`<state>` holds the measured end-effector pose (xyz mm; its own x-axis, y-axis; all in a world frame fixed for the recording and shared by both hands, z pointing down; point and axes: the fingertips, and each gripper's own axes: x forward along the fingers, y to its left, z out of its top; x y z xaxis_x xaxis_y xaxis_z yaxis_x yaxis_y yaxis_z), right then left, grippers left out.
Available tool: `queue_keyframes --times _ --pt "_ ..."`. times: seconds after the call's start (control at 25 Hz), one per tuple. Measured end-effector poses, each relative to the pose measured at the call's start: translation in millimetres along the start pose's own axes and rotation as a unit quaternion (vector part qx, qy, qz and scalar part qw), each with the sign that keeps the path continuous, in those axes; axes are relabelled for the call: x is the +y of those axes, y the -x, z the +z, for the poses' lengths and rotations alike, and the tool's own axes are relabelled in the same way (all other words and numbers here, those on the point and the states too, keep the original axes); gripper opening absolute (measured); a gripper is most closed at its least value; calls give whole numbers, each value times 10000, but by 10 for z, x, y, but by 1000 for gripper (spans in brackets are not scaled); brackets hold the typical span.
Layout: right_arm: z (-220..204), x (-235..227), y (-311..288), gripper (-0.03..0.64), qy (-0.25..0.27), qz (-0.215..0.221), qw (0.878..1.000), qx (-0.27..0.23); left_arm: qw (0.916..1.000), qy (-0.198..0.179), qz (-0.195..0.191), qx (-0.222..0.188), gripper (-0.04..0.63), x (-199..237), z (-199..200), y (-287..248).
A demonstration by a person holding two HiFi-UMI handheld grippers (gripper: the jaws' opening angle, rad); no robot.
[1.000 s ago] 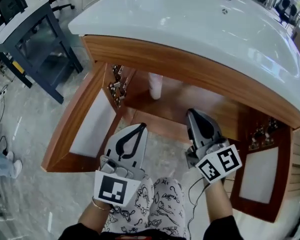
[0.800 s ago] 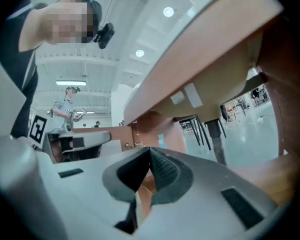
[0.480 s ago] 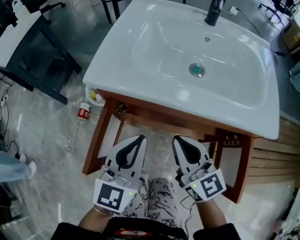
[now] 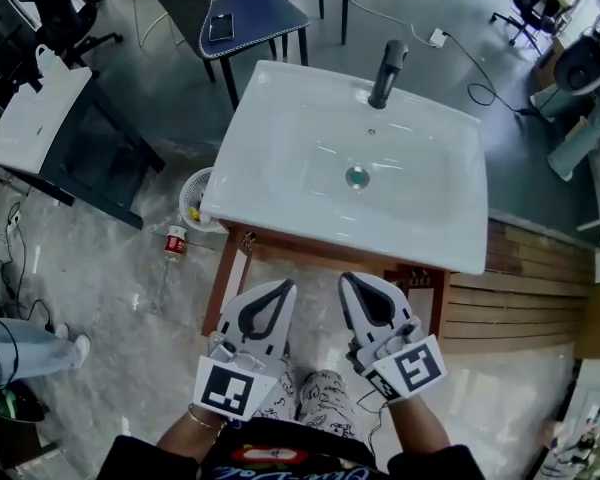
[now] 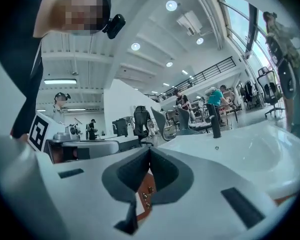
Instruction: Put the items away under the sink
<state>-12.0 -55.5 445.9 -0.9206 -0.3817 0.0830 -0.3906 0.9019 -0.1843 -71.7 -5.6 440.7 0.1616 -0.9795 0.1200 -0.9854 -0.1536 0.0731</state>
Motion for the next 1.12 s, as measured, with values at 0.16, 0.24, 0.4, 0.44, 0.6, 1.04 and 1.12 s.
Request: queue_keyframes --times 0.16,0.24,0.4,0.44,0.6,1.04,1.12 --pt "385 60 72 7 -3 -273 9996 109 9995 -296 -88 28 8 -35 339 82" --pt "563 85 111 7 -58 -353 9993 91 9993 -331 -117 93 8 -63 476 119" --pt "819 121 108 7 -18 -476 9989 -17 9991 -408 -149 7 8 -37 715 136" --pt "853 149 112 7 -6 -485 9988 -35 9988 -442 -184 -40 8 -35 754 151" --pt "941 282 139 7 47 -517 9986 -54 9985 -484 -225 -100 8 -32 839 231" --pt "1185 360 307 6 355 -736 9967 -9 9976 -268 -599 -223 8 -171 1070 272" --pt "1245 340 326 6 414 -782 9961 -20 9972 -261 -640 -289 8 -182 1137 266"
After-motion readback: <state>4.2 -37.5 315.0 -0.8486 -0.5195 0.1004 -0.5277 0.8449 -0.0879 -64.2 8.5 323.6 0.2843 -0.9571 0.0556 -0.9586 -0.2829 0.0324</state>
